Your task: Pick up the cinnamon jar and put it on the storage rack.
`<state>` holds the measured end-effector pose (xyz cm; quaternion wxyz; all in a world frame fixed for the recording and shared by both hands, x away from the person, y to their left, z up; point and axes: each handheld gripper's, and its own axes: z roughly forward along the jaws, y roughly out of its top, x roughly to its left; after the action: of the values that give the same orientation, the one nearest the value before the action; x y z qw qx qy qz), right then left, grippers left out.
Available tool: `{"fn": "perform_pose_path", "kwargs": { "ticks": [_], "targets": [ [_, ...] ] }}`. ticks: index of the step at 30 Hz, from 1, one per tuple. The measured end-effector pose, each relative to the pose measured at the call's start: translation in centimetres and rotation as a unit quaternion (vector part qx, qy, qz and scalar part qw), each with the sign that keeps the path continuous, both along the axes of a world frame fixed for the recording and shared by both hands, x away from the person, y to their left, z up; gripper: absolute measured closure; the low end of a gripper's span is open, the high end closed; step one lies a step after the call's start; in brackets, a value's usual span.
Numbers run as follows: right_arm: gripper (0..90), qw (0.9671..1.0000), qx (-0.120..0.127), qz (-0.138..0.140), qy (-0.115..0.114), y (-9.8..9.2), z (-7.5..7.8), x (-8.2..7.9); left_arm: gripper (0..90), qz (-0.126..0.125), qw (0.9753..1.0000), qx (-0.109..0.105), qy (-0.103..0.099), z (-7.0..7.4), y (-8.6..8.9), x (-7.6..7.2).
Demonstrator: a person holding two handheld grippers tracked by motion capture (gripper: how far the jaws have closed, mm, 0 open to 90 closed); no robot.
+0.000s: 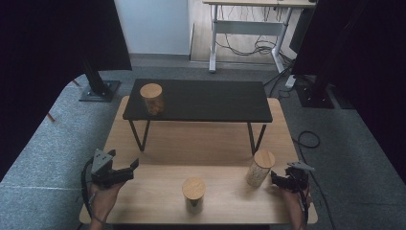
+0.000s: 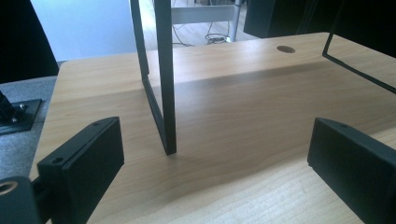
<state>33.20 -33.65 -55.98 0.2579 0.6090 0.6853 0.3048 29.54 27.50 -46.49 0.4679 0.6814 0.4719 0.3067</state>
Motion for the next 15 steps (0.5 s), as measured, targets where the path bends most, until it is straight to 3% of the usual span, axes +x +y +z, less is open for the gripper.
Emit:
{"fn": "perform_pose_path", "kwargs": {
  "ticks": [15],
  "targets": [
    [11.9,1.0,0.0,0.0,0.0,0.0,0.0,0.0,3.5,0.002,0.9999,0.0,0.014,-1.9,0.2,-0.6]
  ]
}}
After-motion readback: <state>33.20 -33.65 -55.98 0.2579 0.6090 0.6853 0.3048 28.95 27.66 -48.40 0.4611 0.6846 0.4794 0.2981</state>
